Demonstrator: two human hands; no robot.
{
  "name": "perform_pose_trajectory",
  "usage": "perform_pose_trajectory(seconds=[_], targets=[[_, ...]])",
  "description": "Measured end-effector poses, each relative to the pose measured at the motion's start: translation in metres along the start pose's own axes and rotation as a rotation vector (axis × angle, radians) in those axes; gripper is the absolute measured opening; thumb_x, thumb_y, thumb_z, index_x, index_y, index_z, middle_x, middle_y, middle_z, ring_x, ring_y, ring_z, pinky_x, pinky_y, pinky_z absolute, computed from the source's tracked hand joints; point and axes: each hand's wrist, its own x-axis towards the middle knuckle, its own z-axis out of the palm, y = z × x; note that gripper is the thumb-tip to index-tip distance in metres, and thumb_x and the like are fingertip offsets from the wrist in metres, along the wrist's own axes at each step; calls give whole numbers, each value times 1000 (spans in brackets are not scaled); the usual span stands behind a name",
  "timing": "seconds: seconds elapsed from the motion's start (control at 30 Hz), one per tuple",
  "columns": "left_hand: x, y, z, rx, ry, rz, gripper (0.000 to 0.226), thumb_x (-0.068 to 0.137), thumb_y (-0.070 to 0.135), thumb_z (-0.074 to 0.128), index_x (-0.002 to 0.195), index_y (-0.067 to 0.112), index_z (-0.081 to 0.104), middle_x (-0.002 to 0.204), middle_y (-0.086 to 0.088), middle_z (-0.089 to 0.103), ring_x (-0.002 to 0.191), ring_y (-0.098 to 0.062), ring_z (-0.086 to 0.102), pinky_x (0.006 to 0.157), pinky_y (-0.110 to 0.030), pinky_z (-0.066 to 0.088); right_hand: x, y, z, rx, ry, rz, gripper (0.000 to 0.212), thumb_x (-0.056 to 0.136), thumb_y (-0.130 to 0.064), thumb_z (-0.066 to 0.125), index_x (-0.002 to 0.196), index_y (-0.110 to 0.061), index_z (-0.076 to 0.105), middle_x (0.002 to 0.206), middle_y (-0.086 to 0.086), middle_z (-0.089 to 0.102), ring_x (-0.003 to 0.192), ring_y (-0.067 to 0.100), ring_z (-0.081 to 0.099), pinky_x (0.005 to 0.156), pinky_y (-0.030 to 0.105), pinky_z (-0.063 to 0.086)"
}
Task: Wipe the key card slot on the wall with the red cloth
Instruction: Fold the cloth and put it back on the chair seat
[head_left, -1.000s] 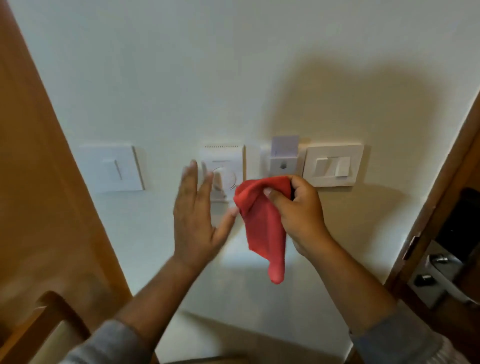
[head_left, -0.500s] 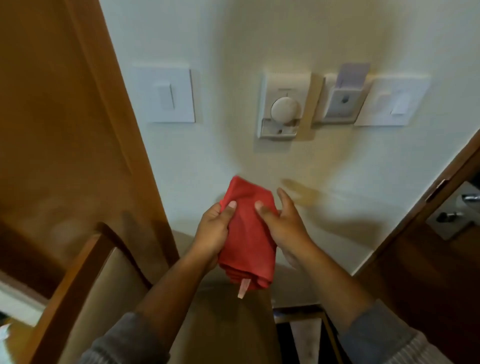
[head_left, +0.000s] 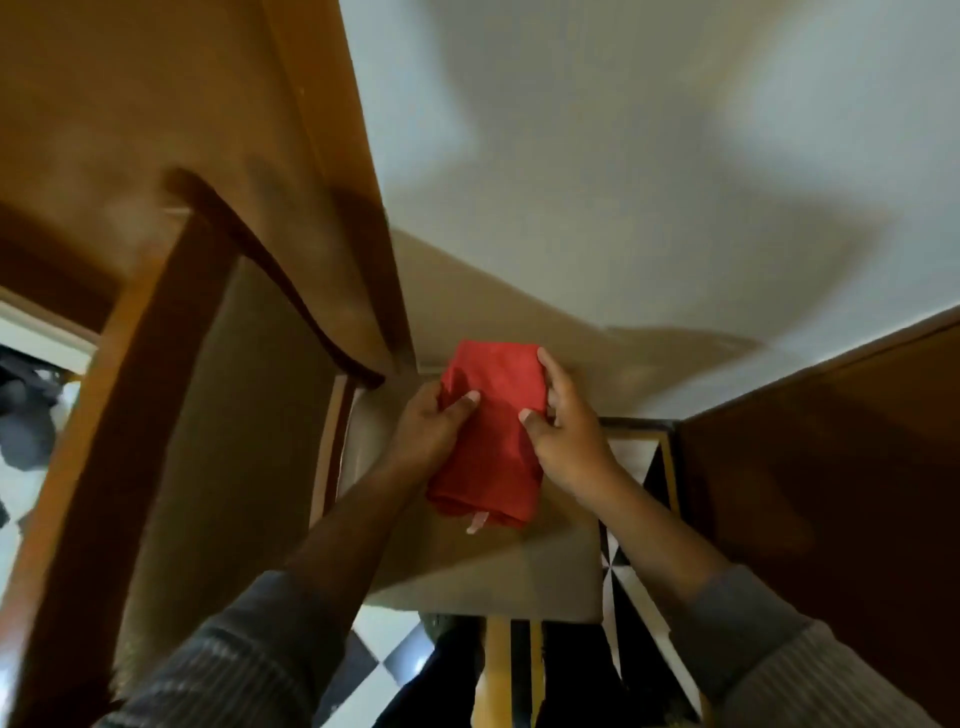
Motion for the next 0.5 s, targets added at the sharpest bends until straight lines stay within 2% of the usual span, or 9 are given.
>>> perform_pose_trajectory(seconds=[0.07,0.13,0.23,0.3,0.33,0.4,0.43,0.5], targets=[[12,-30,2,7,-15,-80,34,99,22,65,132,22,56,116,4,67,91,-5,66,67,-14,52,6,36,15,-143,-17,6,68,101,-14,51,156,-37,16,151,-2,44,126,13,51,102,28,44],[23,-61,2,33,-4,-138,40,99,19,65,138,16,56,121,2,65,99,-12,64,72,-17,50,8,70,32,-234,-47,4,67,103,-18,49,156,-37,14,150,0,46,121,16,55,93,24,44],[46,-113,4,63,18,-212,45,99,18,65,142,15,53,124,3,63,93,-4,62,63,-8,50,16,117,57,-229,-81,-13,64,103,-12,47,158,-25,17,154,7,41,122,22,56,97,29,47],[60,-145,6,80,46,-243,48,99,19,65,144,16,50,128,4,61,94,0,61,62,-4,49,24,145,75,-208,-80,17,62,103,-9,46,157,-20,18,147,12,48,107,21,61,92,32,51],[65,-156,7,79,56,-248,50,98,18,66,146,16,49,133,2,61,101,-4,63,70,-8,51,28,157,83,-208,-72,24,62,103,-8,46,157,-18,18,144,14,50,102,21,61,91,33,51],[76,-182,11,103,72,-267,57,97,17,68,149,13,46,143,-5,59,121,-19,62,90,-22,50,36,186,97,-233,-53,37,61,102,-9,47,157,-16,20,145,15,49,110,23,59,94,33,48],[79,-193,12,126,79,-283,60,96,15,69,150,12,43,146,-8,56,128,-23,58,95,-27,47,40,199,104,-269,-57,41,61,102,-9,48,156,-15,21,147,14,47,114,22,55,96,31,45],[80,-209,14,196,85,-294,67,94,8,70,153,8,38,150,-12,52,135,-28,53,101,-29,44,42,219,111,-379,-88,60,60,101,-10,49,156,-14,25,144,15,43,109,17,51,90,27,42]])
